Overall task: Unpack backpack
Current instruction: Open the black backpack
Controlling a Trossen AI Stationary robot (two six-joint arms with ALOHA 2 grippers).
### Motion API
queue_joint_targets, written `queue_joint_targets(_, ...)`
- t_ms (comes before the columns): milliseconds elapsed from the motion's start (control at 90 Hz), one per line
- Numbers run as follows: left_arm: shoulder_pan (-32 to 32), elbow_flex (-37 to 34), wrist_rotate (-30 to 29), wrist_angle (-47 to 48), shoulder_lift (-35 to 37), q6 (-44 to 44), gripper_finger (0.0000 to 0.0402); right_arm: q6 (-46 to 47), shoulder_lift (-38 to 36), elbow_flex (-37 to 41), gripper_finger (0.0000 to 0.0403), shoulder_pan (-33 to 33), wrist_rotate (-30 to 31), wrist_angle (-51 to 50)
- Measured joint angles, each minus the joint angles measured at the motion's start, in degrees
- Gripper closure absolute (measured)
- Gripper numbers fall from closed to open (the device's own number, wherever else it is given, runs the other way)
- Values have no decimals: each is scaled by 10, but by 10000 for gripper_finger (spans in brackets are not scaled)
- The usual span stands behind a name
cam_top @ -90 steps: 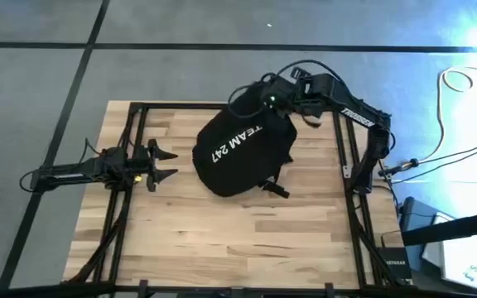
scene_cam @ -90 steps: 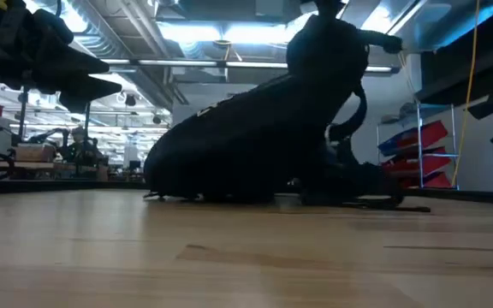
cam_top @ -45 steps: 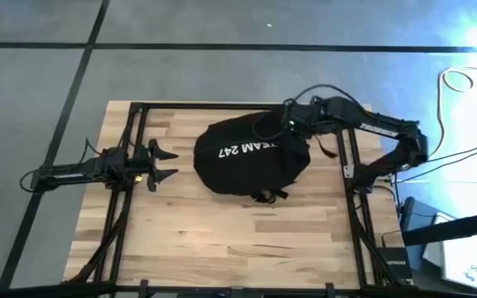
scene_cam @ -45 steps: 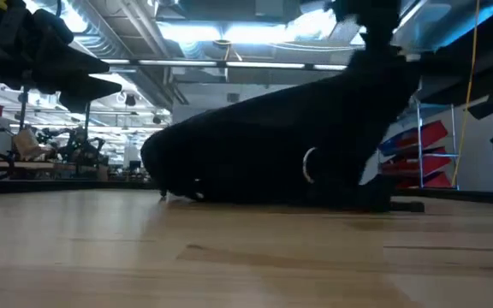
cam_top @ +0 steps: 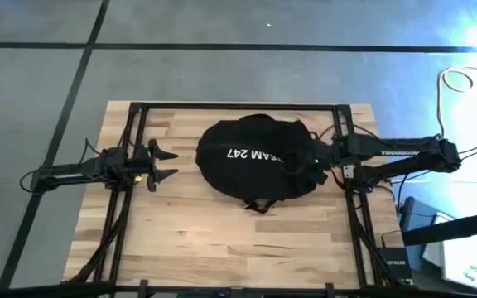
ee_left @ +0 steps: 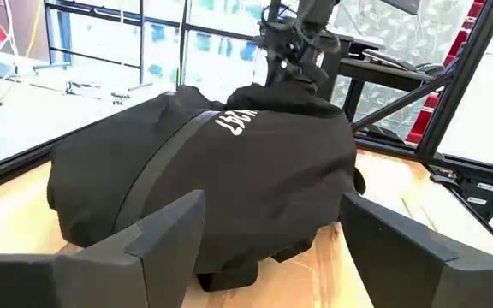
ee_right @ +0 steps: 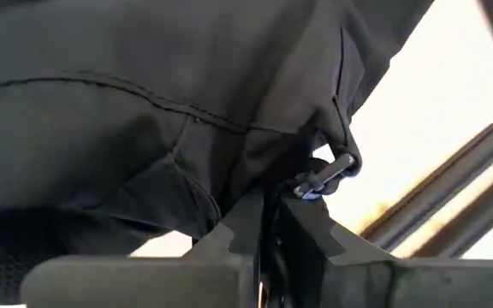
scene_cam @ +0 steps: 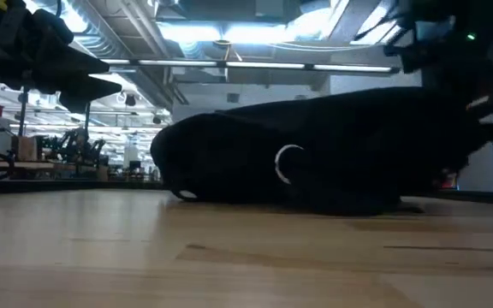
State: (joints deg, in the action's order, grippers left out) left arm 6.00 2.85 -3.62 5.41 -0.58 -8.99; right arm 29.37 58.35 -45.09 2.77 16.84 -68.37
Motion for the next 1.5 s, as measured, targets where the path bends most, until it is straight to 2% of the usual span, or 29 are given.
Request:
queue_joint_targets(144, 0, 0, 0, 0, 0, 0, 144, 47, -9, 59, 386, -41, -2, 31)
queue_joint_targets(278, 0, 0, 0, 0, 0, 0, 144, 52, -9, 109, 386, -61, -8, 97)
queue_joint_targets(533, 0, 0, 0, 0, 0, 0, 144, 77, -4, 140, 386, -62, -36, 253)
queue_joint_targets(644, 0, 0, 0, 0, 0, 0, 144, 70, -4, 140, 377, -62, 14, 255)
queue_joint_targets(756, 0, 0, 0, 0, 0, 0, 144, 61, -4, 141, 337, -61, 46, 260)
queue_joint_targets(878, 0, 0, 0, 0, 0, 0, 144, 48, -4, 141, 269, -62, 53, 279)
queue_joint_targets(1000, 0, 0, 0, 0, 0, 0, 144, -9, -13, 132, 192, -68, -12, 284)
queue_joint_targets(1111, 0, 0, 0, 0, 0, 0, 144, -33, -29, 72, 131, -81, -30, 286)
queue_joint_targets(1200, 0, 0, 0, 0, 0, 0, 144, -49, -35, 15, 92, -81, 3, 237)
queue_joint_targets(1322, 0, 0, 0, 0, 0, 0, 144, -92, -36, -52, 55, -80, 43, 238)
queue_joint_targets(1389, 0, 0, 0, 0, 0, 0, 144, -127, -32, -72, 43, -80, 46, 278)
queue_joint_targets(1500, 0, 0, 0, 0, 0, 0, 144, -227, -15, -66, 37, -80, 25, 440)
